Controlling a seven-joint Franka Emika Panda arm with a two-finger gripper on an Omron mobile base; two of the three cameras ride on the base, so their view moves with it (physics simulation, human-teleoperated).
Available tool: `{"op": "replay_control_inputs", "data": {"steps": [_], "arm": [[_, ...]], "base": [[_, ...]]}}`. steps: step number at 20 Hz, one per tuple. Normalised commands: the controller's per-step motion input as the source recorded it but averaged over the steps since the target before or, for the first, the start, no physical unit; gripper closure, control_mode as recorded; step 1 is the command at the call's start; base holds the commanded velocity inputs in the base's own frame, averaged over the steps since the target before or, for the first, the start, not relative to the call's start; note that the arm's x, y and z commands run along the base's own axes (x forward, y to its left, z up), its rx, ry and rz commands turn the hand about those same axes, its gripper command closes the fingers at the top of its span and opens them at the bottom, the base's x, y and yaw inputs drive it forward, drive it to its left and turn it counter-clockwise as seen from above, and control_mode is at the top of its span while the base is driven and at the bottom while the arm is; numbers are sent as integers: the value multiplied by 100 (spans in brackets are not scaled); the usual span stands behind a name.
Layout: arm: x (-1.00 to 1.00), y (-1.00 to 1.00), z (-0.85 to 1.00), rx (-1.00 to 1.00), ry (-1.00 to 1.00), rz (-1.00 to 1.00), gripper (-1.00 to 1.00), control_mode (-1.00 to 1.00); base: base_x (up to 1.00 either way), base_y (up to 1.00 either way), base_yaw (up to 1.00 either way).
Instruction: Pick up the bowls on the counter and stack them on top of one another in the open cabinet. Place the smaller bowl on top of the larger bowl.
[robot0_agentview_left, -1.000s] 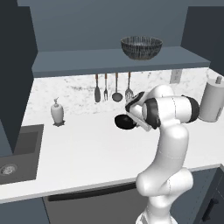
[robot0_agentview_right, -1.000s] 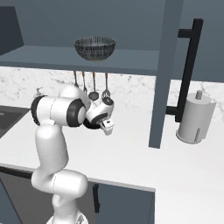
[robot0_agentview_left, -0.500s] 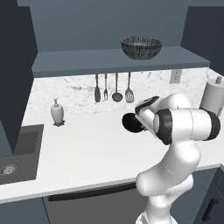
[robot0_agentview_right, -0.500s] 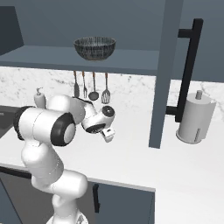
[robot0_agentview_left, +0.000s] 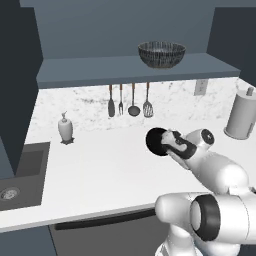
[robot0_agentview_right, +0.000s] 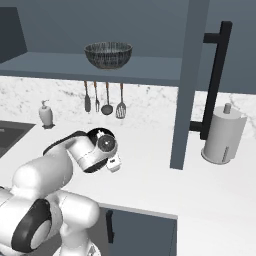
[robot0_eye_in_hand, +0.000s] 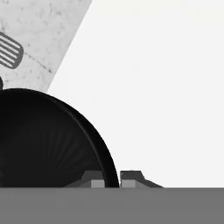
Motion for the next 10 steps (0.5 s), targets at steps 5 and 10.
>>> {"op": "replay_control_inputs", "data": {"steps": [5, 10], "arm": [[-49, -1, 100, 3, -1, -15, 100, -100], [-46, -5, 100, 7, 0, -11, 100, -100]], "base": [[0, 0, 0], [0, 0, 0]]}}
